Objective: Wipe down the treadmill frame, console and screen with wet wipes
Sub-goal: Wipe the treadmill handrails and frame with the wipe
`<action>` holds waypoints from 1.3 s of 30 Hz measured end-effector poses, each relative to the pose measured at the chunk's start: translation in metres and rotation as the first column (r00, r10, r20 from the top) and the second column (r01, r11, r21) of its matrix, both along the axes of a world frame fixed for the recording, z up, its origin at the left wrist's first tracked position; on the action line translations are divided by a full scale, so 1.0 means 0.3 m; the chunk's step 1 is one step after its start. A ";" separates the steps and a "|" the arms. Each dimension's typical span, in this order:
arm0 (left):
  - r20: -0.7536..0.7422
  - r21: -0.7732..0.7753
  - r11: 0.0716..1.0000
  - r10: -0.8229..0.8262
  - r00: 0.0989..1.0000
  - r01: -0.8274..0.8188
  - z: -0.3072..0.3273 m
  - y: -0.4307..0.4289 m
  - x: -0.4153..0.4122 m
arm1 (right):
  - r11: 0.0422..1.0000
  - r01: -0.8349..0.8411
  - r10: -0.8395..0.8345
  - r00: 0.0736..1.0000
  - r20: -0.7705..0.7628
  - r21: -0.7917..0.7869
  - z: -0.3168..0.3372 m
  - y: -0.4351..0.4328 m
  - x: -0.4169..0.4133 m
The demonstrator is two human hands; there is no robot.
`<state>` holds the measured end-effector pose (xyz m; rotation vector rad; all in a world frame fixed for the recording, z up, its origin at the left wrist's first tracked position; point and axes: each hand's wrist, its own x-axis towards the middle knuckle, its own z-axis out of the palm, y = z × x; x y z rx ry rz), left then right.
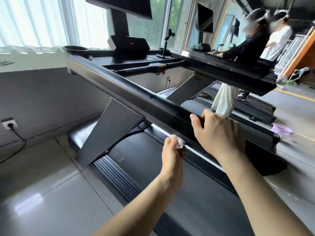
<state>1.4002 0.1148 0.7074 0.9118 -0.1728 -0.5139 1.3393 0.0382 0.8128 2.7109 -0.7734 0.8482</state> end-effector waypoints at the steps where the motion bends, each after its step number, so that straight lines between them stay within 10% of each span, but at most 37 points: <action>1: 0.009 -0.019 0.998 -0.054 0.998 0.054 -0.004 0.004 -0.043 | 1.000 0.003 -0.003 1.000 0.003 -0.012 -0.003 0.002 0.003; 9: -0.024 0.026 0.975 0.220 0.975 -0.219 0.006 0.037 0.273 | 0.996 0.012 -0.011 1.000 0.013 -0.088 -0.023 -0.005 0.015; 17: 0.286 0.072 0.977 0.174 0.942 -0.202 -0.005 0.037 0.132 | 0.989 0.022 -0.020 1.000 0.018 -0.145 -0.030 0.005 0.011; 21: 0.328 0.121 0.887 0.388 0.861 -0.446 0.006 0.062 0.314 | 0.984 0.046 -0.049 0.999 -0.010 -0.169 -0.025 0.010 0.016; 30: 0.829 0.134 0.808 0.225 0.512 -0.574 -0.024 0.087 0.226 | 0.983 0.036 -0.039 0.999 -0.010 -0.182 -0.033 -0.001 0.013; 34: 0.788 0.194 0.691 0.314 0.530 -0.697 0.009 0.114 0.384 | 0.983 0.032 -0.028 0.999 0.021 -0.181 -0.031 -0.001 0.015; 39: 0.903 0.152 0.802 0.125 0.411 -0.578 0.012 0.086 0.180 | 0.981 0.035 -0.029 0.999 0.031 -0.190 -0.030 0.002 0.015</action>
